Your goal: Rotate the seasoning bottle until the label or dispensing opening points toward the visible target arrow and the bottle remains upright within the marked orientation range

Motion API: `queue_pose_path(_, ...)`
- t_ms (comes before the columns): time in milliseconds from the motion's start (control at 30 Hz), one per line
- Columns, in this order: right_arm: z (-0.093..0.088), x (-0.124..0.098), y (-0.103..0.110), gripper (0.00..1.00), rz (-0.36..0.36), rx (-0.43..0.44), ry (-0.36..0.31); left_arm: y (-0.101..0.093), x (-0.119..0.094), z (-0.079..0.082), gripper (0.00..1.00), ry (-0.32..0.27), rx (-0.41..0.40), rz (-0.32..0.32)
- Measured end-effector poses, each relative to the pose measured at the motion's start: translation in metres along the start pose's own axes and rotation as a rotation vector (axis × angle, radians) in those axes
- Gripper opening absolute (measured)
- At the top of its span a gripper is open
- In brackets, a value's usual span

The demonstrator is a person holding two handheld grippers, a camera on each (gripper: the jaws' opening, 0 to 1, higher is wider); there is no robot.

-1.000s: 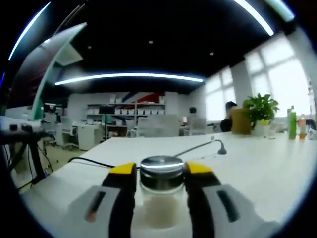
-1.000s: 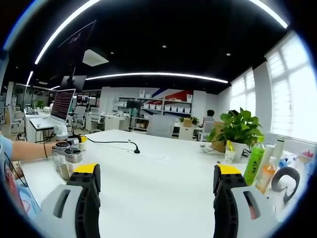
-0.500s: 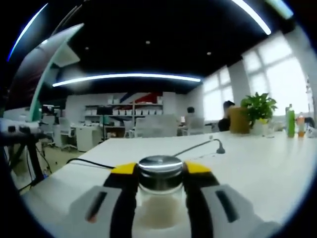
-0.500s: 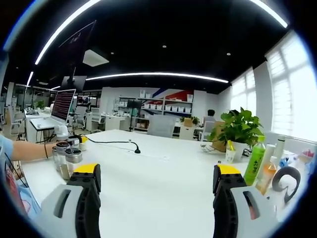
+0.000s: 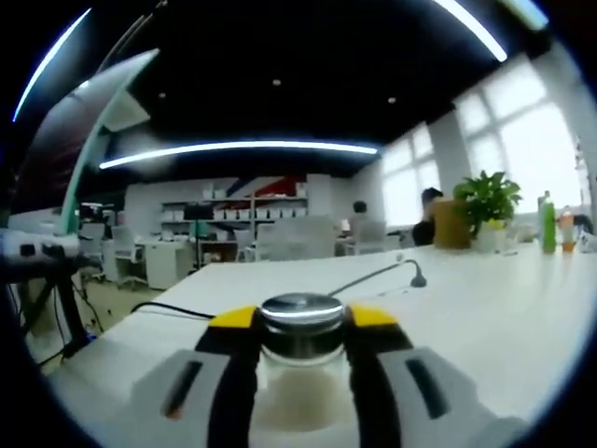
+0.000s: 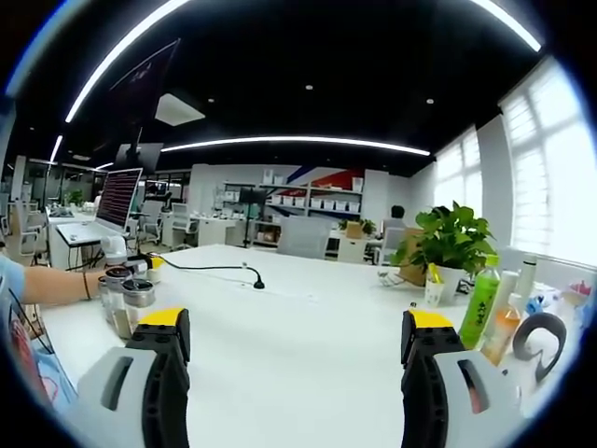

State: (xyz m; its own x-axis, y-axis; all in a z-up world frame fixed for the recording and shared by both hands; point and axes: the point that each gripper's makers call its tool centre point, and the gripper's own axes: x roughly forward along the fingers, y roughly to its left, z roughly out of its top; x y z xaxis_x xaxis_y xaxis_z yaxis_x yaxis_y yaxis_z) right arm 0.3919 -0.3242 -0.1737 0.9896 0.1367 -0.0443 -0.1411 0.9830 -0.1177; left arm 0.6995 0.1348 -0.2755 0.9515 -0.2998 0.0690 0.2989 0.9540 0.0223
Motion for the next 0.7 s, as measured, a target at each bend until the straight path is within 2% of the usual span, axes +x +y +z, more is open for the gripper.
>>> queue_pose_path(67, 0.000, 0.000, -0.001, 0.97, -0.002, 0.000, -0.001, 0.001, 0.000, 0.001, 0.37, 0.002, -0.028, -0.007)
queue_pose_path(167, 0.000, 0.001, -0.001, 0.97, -0.001, 0.004, -0.003, 0.001, 0.000, 0.004, 0.37, 0.002, -0.006, -0.018)
queue_pose_path(433, 0.000, 0.000, -0.002, 0.97, -0.006, 0.002, -0.002, -0.012, -0.011, 0.026, 0.37, -0.018, -0.014, -0.052)
queue_pose_path(567, -0.001, 0.001, -0.002, 0.97, -0.004, 0.004, -0.001, -0.033, -0.030, 0.040, 0.37, -0.046, 0.003, -0.104)
queue_pose_path(700, -0.001, 0.000, -0.002, 0.97, -0.007, 0.005, 0.000, -0.041, -0.044, 0.050, 0.37, -0.059, 0.025, -0.127)
